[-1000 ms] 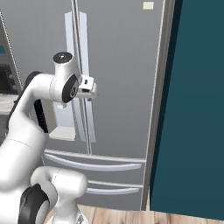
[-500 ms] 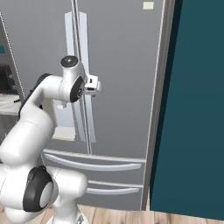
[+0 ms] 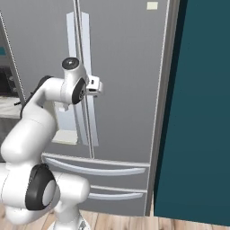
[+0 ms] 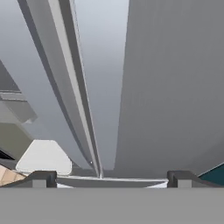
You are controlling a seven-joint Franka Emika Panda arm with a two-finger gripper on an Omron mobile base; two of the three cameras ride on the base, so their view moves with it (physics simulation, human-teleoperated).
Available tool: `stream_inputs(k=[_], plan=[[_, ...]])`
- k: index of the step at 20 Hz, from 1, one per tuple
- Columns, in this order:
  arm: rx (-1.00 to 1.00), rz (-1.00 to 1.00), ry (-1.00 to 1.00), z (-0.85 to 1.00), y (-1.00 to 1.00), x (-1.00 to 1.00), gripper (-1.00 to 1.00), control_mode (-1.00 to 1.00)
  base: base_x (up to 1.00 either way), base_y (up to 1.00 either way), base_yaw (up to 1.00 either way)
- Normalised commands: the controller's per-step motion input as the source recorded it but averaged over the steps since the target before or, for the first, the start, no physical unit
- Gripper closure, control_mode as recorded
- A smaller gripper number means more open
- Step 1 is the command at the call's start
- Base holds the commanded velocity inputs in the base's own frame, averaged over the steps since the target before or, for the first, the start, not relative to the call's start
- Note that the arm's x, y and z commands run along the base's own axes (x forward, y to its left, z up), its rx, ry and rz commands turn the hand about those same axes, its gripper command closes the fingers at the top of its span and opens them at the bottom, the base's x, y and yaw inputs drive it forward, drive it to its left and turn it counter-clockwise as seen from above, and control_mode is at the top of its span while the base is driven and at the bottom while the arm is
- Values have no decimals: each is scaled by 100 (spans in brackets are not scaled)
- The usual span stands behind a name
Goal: Retrieve the butter from the fridge and place it on a plate on the dining table. Then retrieve the butter knife by the fridge and place it near the plate.
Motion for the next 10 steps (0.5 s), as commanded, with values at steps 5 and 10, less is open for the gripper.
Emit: stream_inputs(k=[5, 10], plan=[[0, 0, -4, 0, 6, 25, -100, -100, 0, 0, 0], [0, 1, -4, -2, 0, 44, -100, -100, 0, 0, 0]])
